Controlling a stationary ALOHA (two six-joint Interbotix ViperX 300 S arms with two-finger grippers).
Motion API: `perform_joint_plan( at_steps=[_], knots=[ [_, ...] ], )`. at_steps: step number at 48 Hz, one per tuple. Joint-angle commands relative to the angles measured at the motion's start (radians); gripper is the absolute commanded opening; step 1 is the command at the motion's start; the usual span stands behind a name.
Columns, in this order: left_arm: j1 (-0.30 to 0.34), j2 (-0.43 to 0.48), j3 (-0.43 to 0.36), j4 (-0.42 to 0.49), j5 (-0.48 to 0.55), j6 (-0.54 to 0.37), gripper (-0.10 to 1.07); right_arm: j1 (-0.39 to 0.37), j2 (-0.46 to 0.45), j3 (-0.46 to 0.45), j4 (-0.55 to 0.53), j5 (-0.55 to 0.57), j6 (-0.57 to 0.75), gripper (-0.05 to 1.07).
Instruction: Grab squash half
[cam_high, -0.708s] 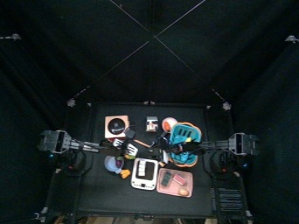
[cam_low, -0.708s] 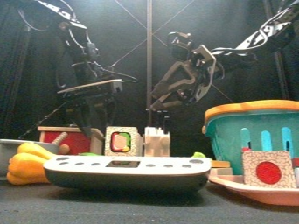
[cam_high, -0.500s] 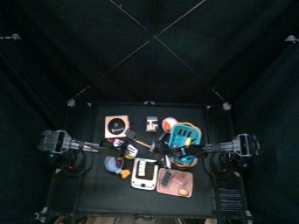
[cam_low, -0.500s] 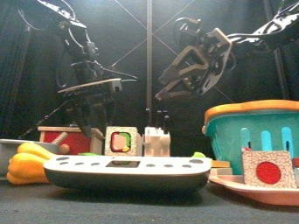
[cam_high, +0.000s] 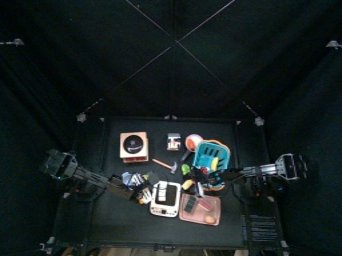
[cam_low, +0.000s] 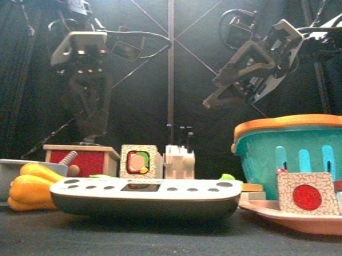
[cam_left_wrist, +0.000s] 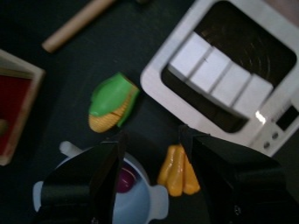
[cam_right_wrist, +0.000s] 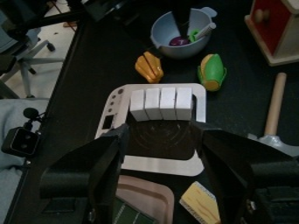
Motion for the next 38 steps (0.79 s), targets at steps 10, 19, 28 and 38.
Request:
perform_joint_plan(
  at_steps=[10,19,28,38],
  knots=[
    [-0.032,0.092,-0.074,-0.146,0.015,0.101,0.88,0.002,-0.048,0.015,0.005,-0.003,-0.002,0.91],
    [-0.037,0.130,-0.100,-0.202,0.061,0.164,0.88,0.002,-0.051,0.015,0.006,-0.003,-0.003,0.91],
    [-0.037,0.160,-0.127,-0.176,0.158,0.163,0.88,0.002,-0.051,0.015,0.006,-0.003,-0.005,0.91],
    [-0.035,0.192,-0.140,-0.170,0.163,0.167,0.88,0.002,-0.052,0.014,0.006,-0.003,-0.006,0.91]
  ],
)
